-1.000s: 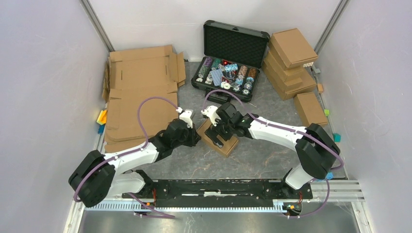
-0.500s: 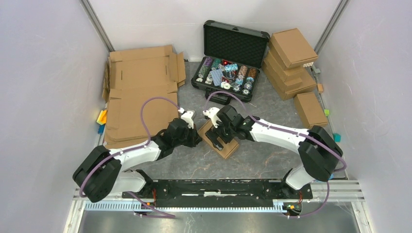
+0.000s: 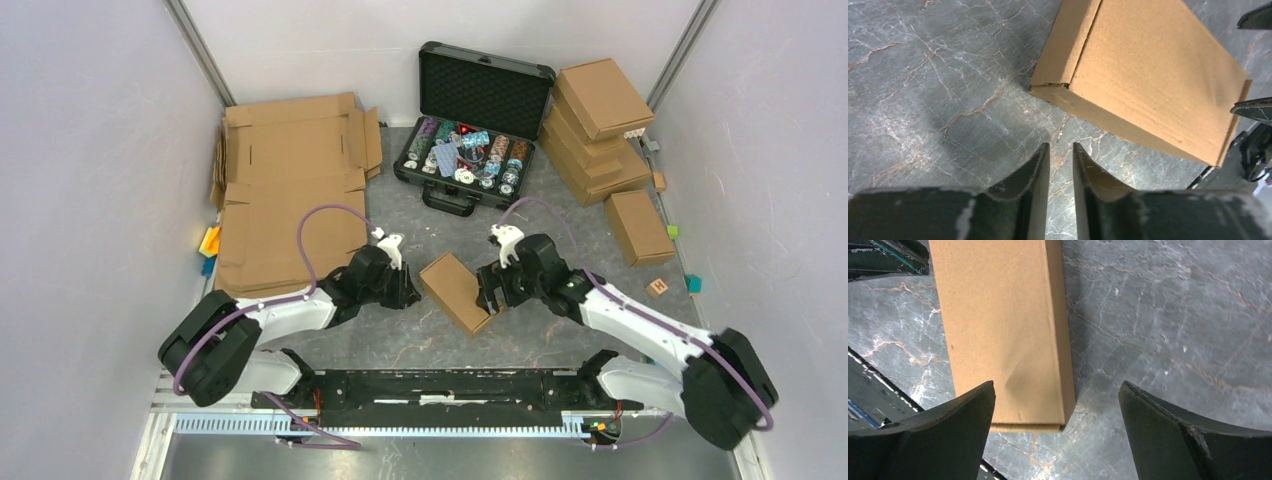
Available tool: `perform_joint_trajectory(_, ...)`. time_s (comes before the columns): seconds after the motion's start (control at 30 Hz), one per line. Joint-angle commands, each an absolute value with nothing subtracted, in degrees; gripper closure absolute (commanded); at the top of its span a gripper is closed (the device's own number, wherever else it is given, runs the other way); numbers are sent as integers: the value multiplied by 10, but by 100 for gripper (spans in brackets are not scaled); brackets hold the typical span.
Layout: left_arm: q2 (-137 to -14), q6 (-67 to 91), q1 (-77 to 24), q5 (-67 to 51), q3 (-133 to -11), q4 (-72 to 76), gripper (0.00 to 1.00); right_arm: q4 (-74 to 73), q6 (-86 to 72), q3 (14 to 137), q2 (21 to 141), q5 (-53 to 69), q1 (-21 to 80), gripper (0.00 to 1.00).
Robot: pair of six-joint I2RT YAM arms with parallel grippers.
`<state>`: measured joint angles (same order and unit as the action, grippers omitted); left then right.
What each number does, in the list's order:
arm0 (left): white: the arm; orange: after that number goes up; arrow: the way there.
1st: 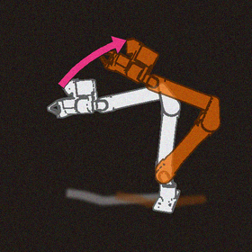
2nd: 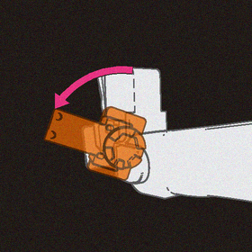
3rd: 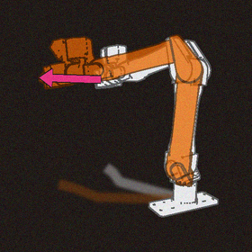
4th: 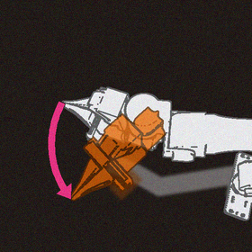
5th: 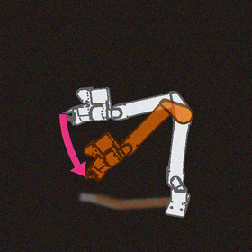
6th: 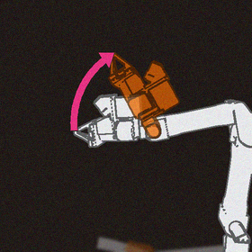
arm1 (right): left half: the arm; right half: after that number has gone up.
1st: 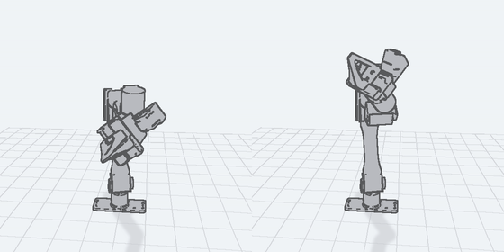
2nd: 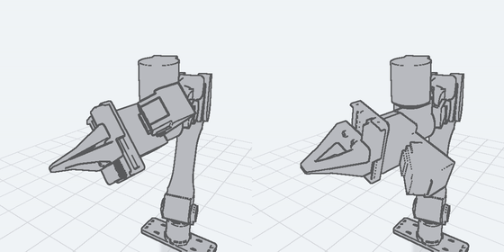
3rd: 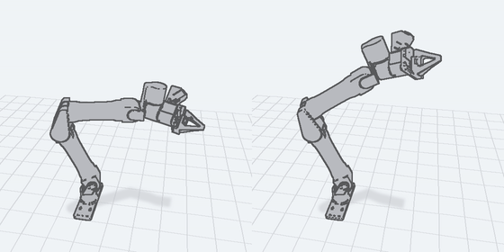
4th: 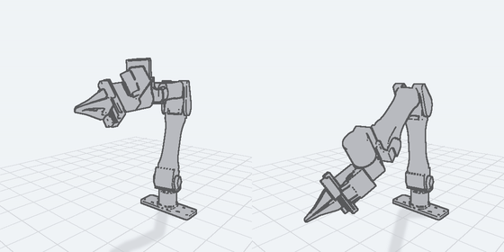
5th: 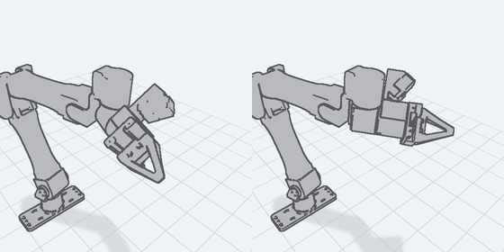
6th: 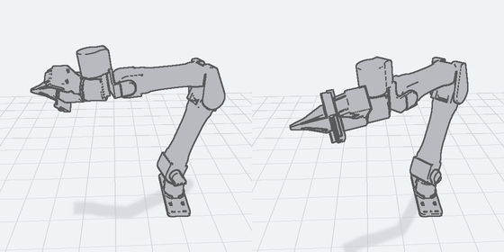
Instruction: Fold the paper box
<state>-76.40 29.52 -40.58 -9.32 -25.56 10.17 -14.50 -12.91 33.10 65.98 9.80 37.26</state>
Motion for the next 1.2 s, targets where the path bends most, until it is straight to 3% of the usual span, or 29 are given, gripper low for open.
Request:
perform_joint_trajectory(0.0,-716,321,-399,-92,-264,109,64,-125,-216,288,558,48,369,2)
perform_joint_trajectory(0.3,-728,303,-348,-126,-331,96,34,-101,-498,173,381,4,369,2)
perform_joint_trajectory(0.43,-811,260,-340,-156,-410,41,33,-85,-545,148,360,9,369,2)
perform_joint_trajectory(0.63,-895,268,-318,-228,-450,51,37,-36,-611,100,378,61,372,2)
perform_joint_trajectory(0.87,-952,291,-287,-293,-448,76,54,-4,-695,51,355,24,395,2)
perform_joint_trajectory(1.0,-967,293,-276,-300,-448,72,72,38,-705,47,384,25,408,2)
perform_joint_trajectory(1.17,-971,292,-271,-306,-444,75,75,92,-721,47,427,26,428,2)
